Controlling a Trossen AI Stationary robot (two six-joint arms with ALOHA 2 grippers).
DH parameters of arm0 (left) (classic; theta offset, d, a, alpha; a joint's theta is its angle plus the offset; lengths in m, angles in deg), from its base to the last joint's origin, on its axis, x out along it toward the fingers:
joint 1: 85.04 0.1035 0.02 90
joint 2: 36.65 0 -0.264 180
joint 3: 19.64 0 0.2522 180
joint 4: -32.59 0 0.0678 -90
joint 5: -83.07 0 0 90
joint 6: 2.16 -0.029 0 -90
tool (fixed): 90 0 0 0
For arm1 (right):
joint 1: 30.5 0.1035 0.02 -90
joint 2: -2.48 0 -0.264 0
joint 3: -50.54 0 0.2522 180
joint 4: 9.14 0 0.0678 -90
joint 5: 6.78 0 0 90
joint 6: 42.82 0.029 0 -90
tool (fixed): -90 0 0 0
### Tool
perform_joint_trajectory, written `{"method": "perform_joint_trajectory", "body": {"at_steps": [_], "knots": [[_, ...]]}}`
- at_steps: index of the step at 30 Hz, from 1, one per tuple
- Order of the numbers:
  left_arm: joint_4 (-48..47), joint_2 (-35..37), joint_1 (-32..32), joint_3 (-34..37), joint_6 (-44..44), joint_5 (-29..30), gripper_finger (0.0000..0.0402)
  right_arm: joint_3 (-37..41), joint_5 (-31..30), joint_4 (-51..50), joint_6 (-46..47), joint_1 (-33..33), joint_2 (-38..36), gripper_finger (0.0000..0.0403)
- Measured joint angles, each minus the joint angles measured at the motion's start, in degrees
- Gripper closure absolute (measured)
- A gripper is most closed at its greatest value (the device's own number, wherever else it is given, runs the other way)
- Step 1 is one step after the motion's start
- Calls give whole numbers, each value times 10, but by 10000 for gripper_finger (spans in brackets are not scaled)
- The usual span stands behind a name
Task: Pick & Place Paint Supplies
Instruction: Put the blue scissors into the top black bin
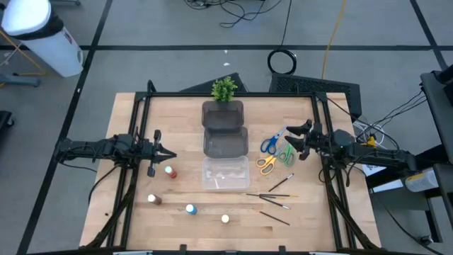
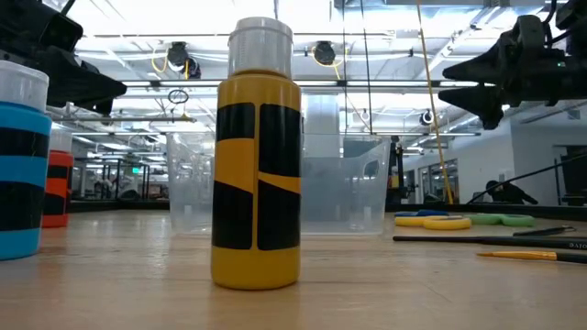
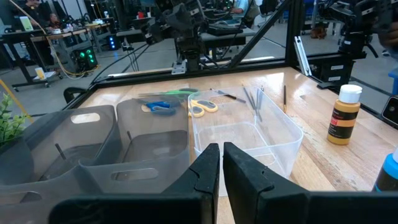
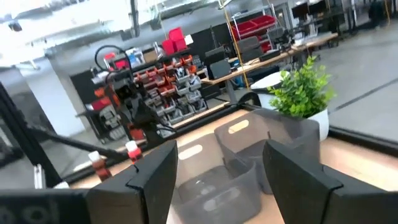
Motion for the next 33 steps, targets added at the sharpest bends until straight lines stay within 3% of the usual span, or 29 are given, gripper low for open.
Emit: {"method": "perform_joint_trajectory", "body": {"at_steps": [11, 20, 25, 33], "knots": [[0, 0, 0, 0, 0, 0, 366, 0, -12, -51, 100, 0, 4, 179], [0, 0, 0, 0, 0, 0, 366, 0, -46, -59, 198, 0, 49, 179], [0, 0, 0, 0, 0, 0, 366, 0, -40, 5, 210, 8, 87, 179], [0, 0, 0, 0, 0, 0, 366, 0, -44, 197, 134, 91, 182, 179]]}}
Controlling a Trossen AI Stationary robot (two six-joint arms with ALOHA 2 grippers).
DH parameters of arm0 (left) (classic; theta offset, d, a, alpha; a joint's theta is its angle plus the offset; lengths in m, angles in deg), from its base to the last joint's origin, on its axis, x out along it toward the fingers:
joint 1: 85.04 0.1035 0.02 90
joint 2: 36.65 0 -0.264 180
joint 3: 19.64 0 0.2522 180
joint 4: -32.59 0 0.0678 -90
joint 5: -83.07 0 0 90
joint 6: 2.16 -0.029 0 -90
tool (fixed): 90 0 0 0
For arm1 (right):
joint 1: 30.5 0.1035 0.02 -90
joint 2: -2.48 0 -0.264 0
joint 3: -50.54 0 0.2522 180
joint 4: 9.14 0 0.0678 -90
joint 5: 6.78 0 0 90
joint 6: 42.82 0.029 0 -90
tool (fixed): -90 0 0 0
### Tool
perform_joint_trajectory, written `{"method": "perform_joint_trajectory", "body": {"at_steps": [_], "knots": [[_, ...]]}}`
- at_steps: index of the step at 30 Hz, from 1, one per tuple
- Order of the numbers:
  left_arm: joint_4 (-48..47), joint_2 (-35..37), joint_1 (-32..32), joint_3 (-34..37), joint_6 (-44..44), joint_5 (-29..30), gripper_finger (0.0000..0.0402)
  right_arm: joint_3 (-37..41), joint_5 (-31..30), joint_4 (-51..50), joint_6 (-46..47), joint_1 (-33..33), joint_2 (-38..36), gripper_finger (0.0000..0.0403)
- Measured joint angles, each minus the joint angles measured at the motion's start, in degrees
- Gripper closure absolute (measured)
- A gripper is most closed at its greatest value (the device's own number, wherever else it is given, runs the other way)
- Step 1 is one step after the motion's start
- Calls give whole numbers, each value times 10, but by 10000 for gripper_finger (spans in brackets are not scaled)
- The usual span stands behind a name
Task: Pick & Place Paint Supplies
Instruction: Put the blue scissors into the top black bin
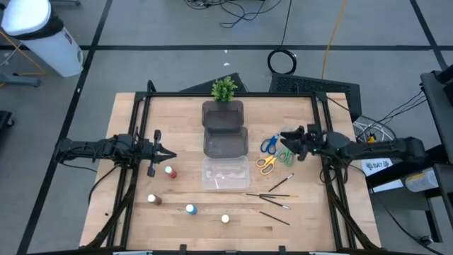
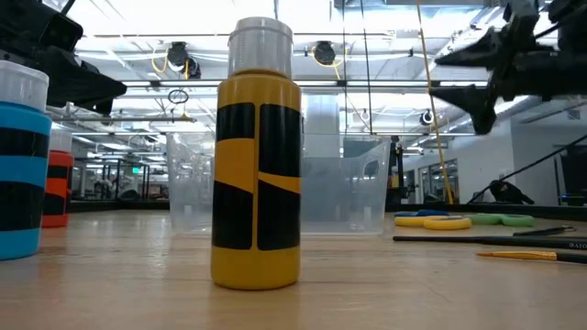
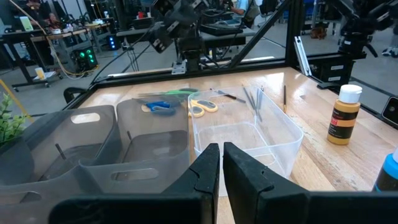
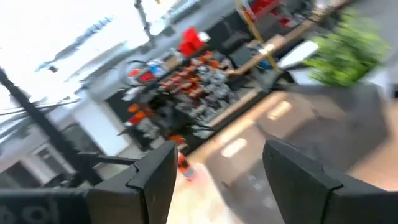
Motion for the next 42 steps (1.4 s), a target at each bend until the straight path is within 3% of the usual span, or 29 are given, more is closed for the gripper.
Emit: {"method": "perform_joint_trajectory", "body": {"at_steps": [9, 13, 16, 18, 22, 25, 27, 42], "knots": [[0, 0, 0, 0, 0, 0, 366, 0, -1, 234, -67, 74, 147, 179], [0, 0, 0, 0, 0, 0, 366, -35, 0, 264, -67, 113, 241, 179], [0, 0, 0, 0, 0, 0, 366, -96, -14, 198, -84, 139, 324, 179], [0, 0, 0, 0, 0, 1, 366, -160, -61, 136, -96, 147, 366, 179], [3, 0, 0, 0, 0, 0, 366, -293, -146, -167, -29, 126, 437, 179], [3, 0, 0, 0, 0, 0, 366, -375, -148, -358, 73, 95, 476, 179], [2, 0, 0, 0, 0, 0, 366, -395, -144, -432, 117, 78, 499, 179], [3, 0, 0, 0, 0, 0, 366, -396, -76, -531, 192, 6, 570, 179]]}}
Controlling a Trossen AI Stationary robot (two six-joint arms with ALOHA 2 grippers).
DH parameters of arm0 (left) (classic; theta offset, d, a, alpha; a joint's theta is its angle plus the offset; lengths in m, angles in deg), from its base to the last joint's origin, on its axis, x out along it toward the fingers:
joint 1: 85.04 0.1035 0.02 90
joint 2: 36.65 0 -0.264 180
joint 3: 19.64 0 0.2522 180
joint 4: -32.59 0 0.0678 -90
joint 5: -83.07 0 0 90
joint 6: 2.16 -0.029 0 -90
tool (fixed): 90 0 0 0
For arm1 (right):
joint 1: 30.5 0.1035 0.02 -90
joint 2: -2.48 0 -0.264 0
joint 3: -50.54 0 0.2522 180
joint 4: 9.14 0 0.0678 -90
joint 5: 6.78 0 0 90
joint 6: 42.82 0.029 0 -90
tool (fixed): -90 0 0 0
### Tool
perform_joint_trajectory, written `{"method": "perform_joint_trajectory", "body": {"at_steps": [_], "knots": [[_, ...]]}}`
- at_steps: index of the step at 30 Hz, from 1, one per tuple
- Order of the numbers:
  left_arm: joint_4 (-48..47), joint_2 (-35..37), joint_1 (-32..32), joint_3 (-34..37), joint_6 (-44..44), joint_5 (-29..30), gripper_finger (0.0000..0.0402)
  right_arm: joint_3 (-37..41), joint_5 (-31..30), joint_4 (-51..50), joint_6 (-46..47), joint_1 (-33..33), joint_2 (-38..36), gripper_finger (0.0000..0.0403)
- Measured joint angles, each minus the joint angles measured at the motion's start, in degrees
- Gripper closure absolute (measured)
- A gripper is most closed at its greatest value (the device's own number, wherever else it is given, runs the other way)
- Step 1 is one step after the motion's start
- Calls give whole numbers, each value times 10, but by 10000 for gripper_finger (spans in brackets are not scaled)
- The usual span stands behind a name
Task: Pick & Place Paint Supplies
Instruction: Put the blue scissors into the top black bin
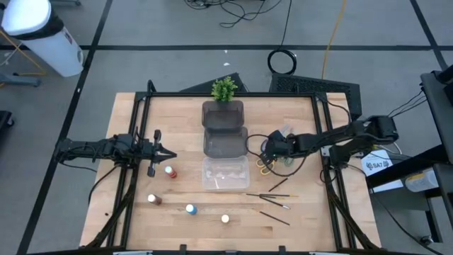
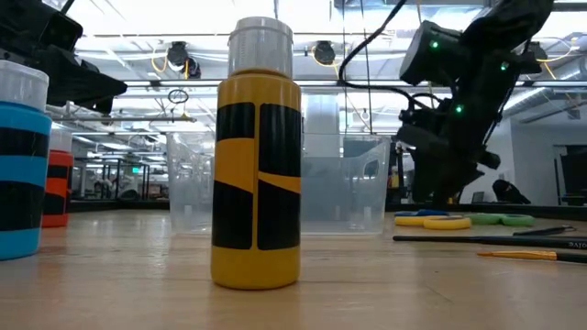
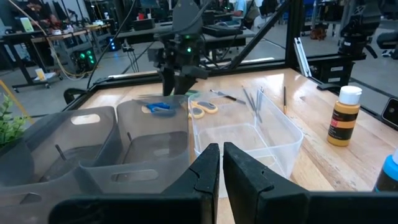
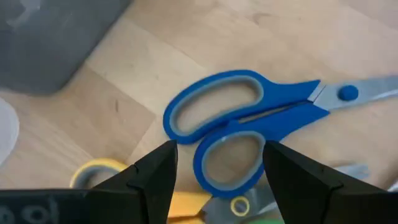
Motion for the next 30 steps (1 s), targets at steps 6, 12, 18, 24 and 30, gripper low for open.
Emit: {"method": "perform_joint_trajectory", "body": {"at_steps": [6, 12, 18, 24, 30], "knots": [[0, 0, 0, 0, 0, 0, 366, 0, 15, 33, -5, -1, 37, 179], [0, 0, 0, 0, 0, 0, 366, -2, 28, 42, 0, -16, 71, 179], [0, 0, 0, 0, 0, 0, 366, -3, 29, 34, 5, -18, 74, 191], [0, 0, 0, 0, 0, 0, 366, -2, 26, 30, 0, -18, 74, 251], [0, 0, 0, 0, 0, 0, 366, -1, 25, 24, -9, -19, 74, 334]]}}
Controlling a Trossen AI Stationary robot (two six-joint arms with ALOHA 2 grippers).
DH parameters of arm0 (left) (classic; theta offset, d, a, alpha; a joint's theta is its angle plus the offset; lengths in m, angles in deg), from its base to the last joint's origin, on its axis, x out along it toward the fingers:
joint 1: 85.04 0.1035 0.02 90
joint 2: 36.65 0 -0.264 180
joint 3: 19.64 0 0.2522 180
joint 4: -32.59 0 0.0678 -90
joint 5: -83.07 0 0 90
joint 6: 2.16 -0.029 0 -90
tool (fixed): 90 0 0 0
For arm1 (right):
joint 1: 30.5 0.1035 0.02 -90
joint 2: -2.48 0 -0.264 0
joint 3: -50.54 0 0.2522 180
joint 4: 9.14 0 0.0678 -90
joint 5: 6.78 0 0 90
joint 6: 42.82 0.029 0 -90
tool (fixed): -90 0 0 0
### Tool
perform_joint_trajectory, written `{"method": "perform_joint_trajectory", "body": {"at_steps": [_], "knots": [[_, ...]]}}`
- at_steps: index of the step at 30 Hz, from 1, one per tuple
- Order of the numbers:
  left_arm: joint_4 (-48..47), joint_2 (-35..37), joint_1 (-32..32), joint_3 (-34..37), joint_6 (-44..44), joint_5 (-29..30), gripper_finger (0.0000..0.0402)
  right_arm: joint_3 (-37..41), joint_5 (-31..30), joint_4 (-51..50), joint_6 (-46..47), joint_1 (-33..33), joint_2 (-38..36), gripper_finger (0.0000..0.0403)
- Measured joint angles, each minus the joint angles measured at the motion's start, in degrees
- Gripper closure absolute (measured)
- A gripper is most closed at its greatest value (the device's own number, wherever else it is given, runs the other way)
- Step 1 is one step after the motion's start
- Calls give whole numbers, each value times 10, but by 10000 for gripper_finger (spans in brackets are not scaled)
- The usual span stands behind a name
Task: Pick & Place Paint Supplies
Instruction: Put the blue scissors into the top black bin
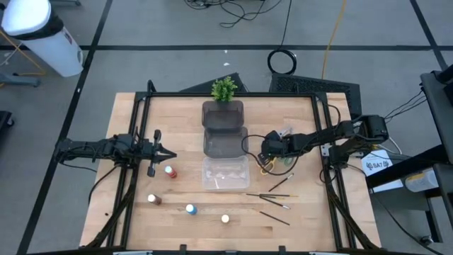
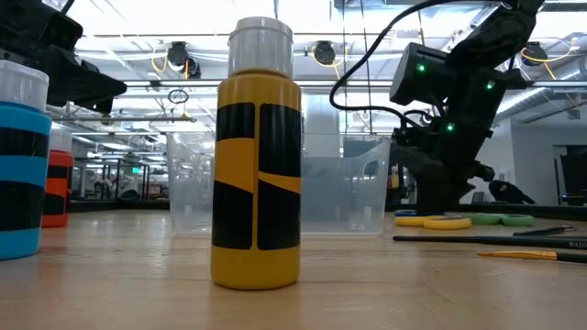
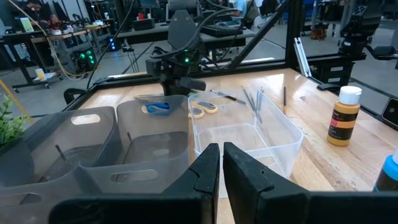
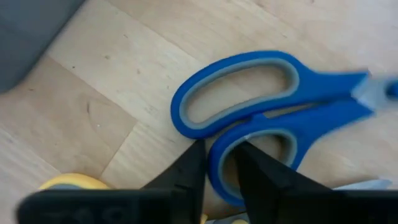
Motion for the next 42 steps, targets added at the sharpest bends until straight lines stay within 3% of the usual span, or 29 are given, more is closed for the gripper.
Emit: {"method": "perform_joint_trajectory", "body": {"at_steps": [4, 11, 23, 33, 42], "knots": [[0, 0, 0, 0, 0, 0, 366, 0, 5, 3, -17, 0, 0, 382], [0, 0, 0, 0, 0, 0, 366, 2, 4, 2, -42, 3, -23, 382], [0, 0, 0, 0, 0, 0, 366, 2, -126, 25, -88, 47, -129, 382], [0, 0, 0, 0, 0, 0, 366, 1, -138, 258, -229, 52, -143, 382], [0, 0, 0, 0, 0, 0, 366, 1, -27, 432, -298, -3, -100, 382]]}}
